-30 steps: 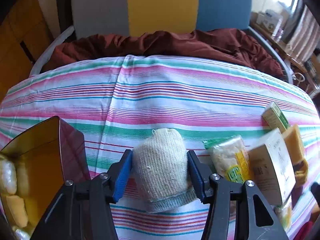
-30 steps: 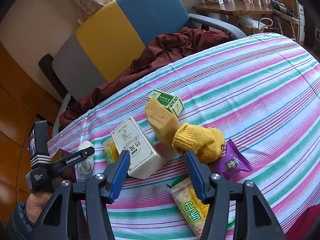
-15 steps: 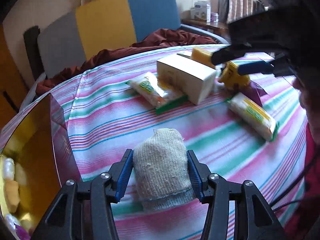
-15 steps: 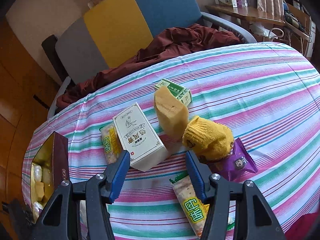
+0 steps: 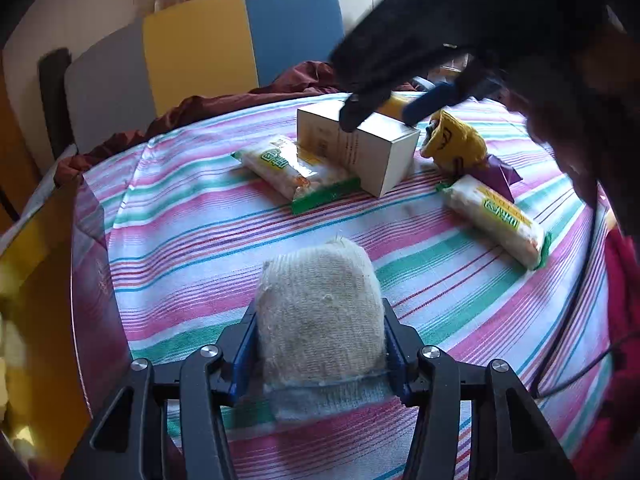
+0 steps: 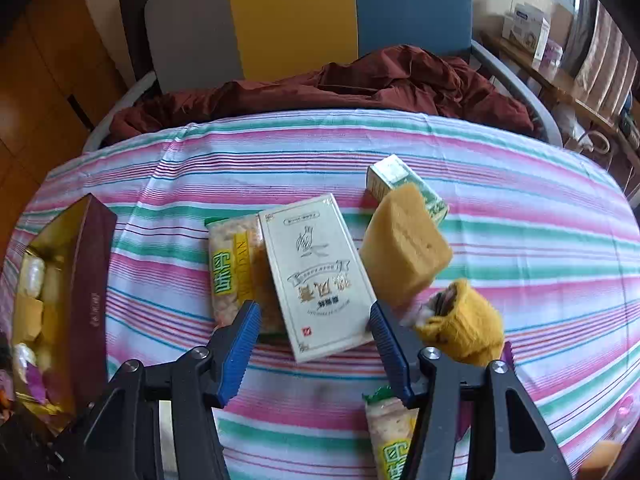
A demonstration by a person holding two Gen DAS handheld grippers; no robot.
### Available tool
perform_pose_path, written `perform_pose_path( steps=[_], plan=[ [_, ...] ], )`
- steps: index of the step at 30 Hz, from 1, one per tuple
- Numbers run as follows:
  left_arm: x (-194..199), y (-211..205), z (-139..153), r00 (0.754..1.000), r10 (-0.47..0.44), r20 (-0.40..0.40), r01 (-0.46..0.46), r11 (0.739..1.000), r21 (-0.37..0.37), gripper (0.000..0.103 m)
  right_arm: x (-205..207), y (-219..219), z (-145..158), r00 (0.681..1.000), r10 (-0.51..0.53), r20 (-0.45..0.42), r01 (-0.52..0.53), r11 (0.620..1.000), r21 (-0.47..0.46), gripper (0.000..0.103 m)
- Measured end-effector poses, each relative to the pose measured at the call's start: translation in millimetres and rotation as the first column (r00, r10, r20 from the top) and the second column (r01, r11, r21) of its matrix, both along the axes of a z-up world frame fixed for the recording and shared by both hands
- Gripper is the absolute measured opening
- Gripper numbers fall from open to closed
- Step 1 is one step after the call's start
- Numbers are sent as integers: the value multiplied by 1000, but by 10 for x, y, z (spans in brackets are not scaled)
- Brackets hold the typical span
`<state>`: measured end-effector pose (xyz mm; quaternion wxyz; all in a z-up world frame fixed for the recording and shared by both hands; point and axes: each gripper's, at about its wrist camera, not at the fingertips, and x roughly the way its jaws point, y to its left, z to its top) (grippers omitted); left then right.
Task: Organize objects
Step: 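Lift the knit sock with the left gripper while the right gripper reaches toward the white tea box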
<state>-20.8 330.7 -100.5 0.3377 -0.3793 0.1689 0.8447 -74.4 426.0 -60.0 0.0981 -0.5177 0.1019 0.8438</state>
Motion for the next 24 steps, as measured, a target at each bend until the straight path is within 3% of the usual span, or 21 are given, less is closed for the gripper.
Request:
perform_pose_path(
  steps=[9,16,23,24],
  plan=[
    [48,13,39,1000,-2,6,2,1000,19,53,-309,105,-107,996,14,93,-21,997,71,60],
    [112,-9,47,1000,-1,-3,1,1000,26,53,-281,223,-47,998,-19,56,19,1000,-5,60],
    [29,-25,9,1000,-2,-7,2,1000,27,54,-328,242,-151,996,-11,87,14,999,-36,60],
    [29,-27,9,1000,-2,-7,2,1000,28,54,-332,230,-187,996,-5,94,9,999,-43,56]
  ],
)
